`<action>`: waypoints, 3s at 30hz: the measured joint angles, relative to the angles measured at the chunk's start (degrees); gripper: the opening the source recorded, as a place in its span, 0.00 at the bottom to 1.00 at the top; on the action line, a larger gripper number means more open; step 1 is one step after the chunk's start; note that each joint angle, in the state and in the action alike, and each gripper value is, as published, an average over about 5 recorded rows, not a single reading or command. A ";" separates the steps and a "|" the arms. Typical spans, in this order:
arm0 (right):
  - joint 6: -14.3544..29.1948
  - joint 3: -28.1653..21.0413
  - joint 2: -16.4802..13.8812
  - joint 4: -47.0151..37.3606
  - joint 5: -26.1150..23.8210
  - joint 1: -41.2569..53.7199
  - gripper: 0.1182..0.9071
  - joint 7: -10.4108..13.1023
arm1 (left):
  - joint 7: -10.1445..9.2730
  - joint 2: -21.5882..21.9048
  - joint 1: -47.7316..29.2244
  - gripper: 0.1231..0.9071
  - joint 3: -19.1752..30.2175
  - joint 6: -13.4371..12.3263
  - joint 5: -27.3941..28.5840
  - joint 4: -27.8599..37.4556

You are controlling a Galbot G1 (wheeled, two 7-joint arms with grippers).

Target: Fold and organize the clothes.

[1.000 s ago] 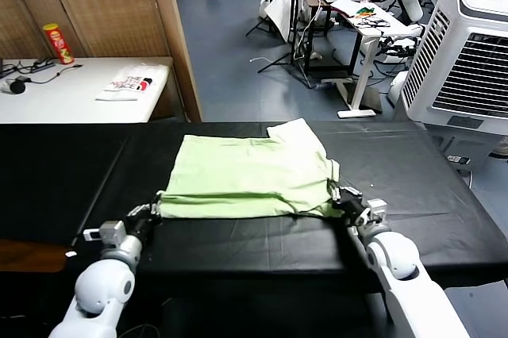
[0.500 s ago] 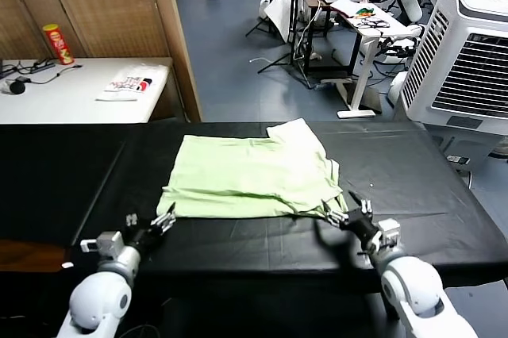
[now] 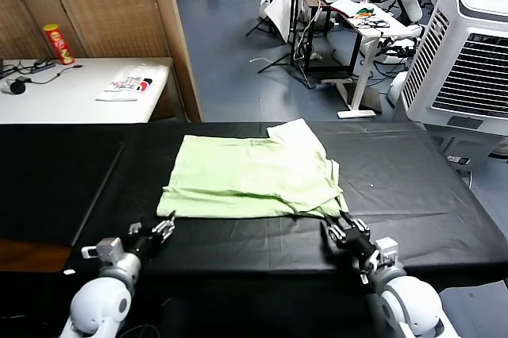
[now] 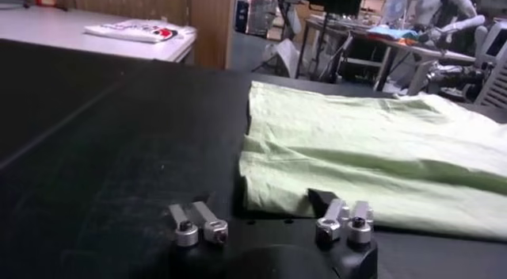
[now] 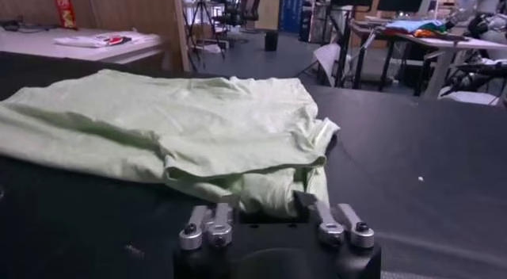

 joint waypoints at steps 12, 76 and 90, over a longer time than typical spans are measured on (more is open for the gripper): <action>-6.94 3.04 -4.15 5.80 4.01 -5.43 0.01 2.89 | -1.85 3.09 4.73 0.01 0.00 1.99 3.51 -5.52; -12.03 -18.50 4.35 -36.12 5.64 48.05 0.86 7.96 | -9.30 12.15 -29.35 0.86 14.21 15.37 -18.34 12.39; -12.34 -20.49 10.80 -50.36 5.13 55.10 0.86 4.63 | -7.65 9.15 -39.35 0.86 18.88 14.99 -16.73 27.20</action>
